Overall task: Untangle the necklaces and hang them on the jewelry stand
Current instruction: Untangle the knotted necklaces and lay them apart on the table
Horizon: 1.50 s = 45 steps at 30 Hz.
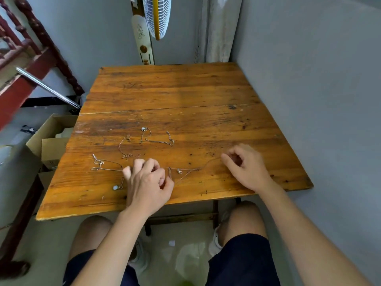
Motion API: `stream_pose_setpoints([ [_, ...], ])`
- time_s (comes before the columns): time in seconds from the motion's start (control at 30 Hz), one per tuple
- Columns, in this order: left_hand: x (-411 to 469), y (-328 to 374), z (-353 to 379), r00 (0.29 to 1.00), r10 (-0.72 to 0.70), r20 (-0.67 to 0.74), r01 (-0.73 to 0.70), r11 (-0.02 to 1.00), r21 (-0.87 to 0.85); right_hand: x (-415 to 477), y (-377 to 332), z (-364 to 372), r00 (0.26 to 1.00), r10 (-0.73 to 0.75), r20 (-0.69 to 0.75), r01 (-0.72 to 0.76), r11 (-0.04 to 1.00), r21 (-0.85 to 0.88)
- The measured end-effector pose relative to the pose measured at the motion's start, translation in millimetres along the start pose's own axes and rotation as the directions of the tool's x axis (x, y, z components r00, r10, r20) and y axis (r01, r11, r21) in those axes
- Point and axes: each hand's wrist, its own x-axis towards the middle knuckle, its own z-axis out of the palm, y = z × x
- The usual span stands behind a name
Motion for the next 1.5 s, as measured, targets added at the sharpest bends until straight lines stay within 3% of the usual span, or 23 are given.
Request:
stream_pose_setpoints([
  [0.13, -1, 1, -3, 0.997, -0.036, 0.066, 0.035, 0.999, 0.014, -15, 13, 8, 0.995, -0.100, 0.005, 0.099, 0.978, -0.185],
  [0.37, -4, 6, -12, 0.994, -0.033, 0.104, 0.035, 0.999, -0.017, -24, 12, 9, 0.985, -0.123, -0.120, 0.094, 0.970, -0.224],
  [0.6, 24, 13, -6, 0.965, 0.244, 0.093, -0.224, 0.957, -0.183, -20, -8, 12, 0.988, -0.140, -0.065, 0.130, 0.981, -0.143],
  [0.77, 37, 11, 0, 0.934, 0.322, 0.157, -0.283, 0.932, -0.226, -13, -17, 21, 0.988, -0.150, -0.019, 0.148, 0.984, -0.098],
  [0.93, 38, 5, 8, 0.940, 0.297, 0.166, -0.237, 0.922, -0.306, -4, -20, 29, 0.982, -0.182, 0.054, 0.189, 0.955, -0.228],
  [1.17, 43, 8, 22, 0.957, 0.254, 0.140, -0.228, 0.957, -0.177, -1, -23, 37, 0.979, -0.176, 0.104, 0.201, 0.920, -0.337],
  [1.33, 42, 12, 24, 0.972, 0.194, 0.129, -0.167, 0.966, -0.197, -15, -22, 45, 0.984, -0.173, 0.041, 0.177, 0.959, -0.219],
  [1.5, 41, 13, 25, 0.982, 0.153, 0.111, -0.128, 0.971, -0.203, -16, -23, 44, 0.969, -0.245, 0.040, 0.248, 0.963, -0.108],
])
